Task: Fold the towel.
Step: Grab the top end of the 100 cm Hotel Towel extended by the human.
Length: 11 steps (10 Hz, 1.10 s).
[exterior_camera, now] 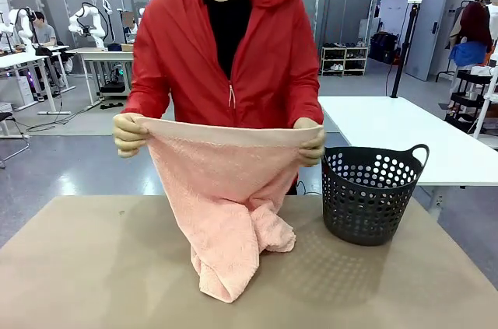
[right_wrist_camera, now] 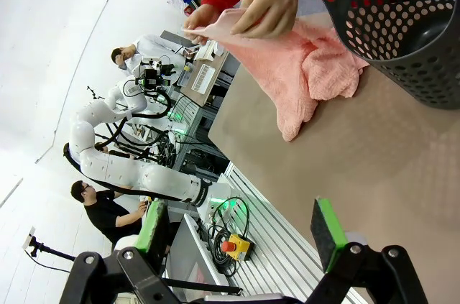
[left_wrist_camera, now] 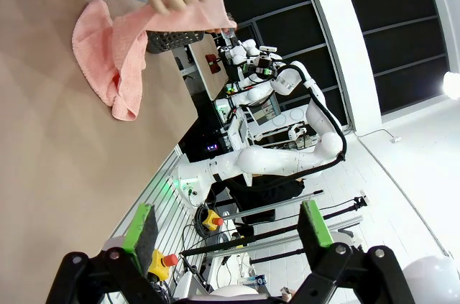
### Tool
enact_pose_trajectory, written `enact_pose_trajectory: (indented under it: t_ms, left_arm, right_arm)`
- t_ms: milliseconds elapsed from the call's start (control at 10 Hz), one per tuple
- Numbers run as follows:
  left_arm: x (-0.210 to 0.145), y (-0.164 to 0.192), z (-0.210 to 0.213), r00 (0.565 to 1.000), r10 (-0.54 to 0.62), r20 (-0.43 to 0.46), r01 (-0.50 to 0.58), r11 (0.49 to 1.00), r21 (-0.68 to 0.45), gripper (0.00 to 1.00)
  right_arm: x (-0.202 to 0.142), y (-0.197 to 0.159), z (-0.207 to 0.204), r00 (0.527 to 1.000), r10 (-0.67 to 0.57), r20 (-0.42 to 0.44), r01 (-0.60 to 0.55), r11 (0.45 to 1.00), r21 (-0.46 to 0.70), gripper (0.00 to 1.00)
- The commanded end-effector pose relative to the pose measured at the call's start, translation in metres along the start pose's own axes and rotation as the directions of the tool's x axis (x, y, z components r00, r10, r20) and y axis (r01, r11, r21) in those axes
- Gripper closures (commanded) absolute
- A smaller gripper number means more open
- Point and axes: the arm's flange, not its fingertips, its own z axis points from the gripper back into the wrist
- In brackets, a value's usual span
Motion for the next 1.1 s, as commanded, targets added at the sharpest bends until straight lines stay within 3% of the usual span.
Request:
enact_pose_trajectory:
  t_ms: [0,500,600,800,1000]
  left_arm:
    - [-0.002,0.001,0.001,1.000,-0.002,-0.007,0.002,1.000,-0.010,0.00]
    - [0.000,0.000,0.000,1.000,0.000,0.000,0.000,1.000,0.000,0.00]
    - [0.011,-0.033,-0.005,0.981,-0.174,-0.089,0.185,0.974,0.132,0.00]
    - [0.032,-0.104,-0.026,0.871,-0.400,-0.285,0.480,0.814,0.327,0.00]
    - [0.047,-0.167,-0.067,0.696,-0.519,-0.496,0.714,0.576,0.399,0.00]
  right_arm:
    - [0.000,0.000,0.000,1.000,0.021,0.009,-0.021,1.000,0.017,0.00]
    - [0.000,0.000,0.000,1.000,0.000,0.000,0.000,1.000,0.000,0.00]
    - [0.010,0.027,-0.001,0.988,0.154,-0.027,-0.156,0.984,-0.090,0.00]
    - [0.033,0.091,-0.013,0.906,0.393,-0.157,-0.421,0.876,-0.235,0.00]
    - [0.051,0.152,-0.039,0.776,0.544,-0.319,-0.627,0.720,-0.298,0.00]
